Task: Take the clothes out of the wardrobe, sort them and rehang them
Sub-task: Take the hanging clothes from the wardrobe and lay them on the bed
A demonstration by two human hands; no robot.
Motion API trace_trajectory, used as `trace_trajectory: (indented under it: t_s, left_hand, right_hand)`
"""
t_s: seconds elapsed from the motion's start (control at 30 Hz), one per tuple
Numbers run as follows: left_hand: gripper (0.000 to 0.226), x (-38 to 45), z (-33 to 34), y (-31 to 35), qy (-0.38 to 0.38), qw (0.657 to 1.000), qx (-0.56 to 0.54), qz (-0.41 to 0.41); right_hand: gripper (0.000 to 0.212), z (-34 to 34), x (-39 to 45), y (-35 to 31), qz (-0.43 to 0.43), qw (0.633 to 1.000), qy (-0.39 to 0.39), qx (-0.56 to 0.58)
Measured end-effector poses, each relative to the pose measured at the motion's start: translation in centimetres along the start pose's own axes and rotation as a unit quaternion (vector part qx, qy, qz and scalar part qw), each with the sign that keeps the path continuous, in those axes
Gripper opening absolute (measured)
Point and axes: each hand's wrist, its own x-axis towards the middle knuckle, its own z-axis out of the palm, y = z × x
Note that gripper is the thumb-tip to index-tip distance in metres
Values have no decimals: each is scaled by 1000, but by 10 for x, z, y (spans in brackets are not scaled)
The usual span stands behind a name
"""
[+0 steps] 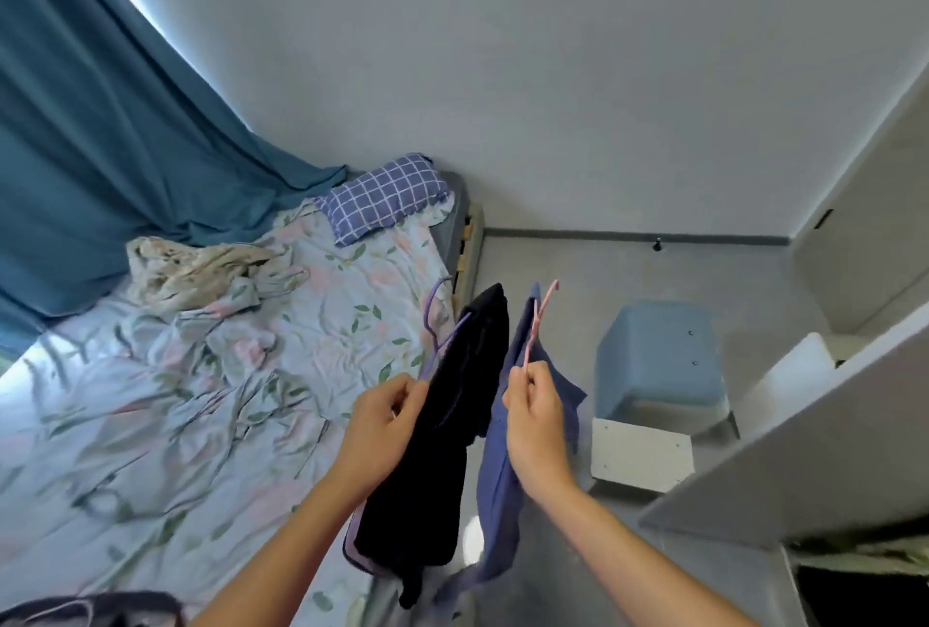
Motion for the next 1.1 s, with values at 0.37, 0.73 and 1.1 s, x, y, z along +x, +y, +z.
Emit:
trace_trajectory:
  t_s: [0.37, 0.73, 1.1]
  left_hand:
    - [44, 16, -37, -20, 101, 995, 6, -14]
    - [48, 116, -88, -101, 139, 988, -42, -57]
    - [47, 216, -166, -179, 197, 975, -16, -100]
  right_hand:
    - [33, 59, 51, -8, -35, 991, -132, 7]
    - [30, 170, 156, -7, 10, 968, -243, -57]
    - [28, 311, 248, -28, 12, 939, -324, -111]
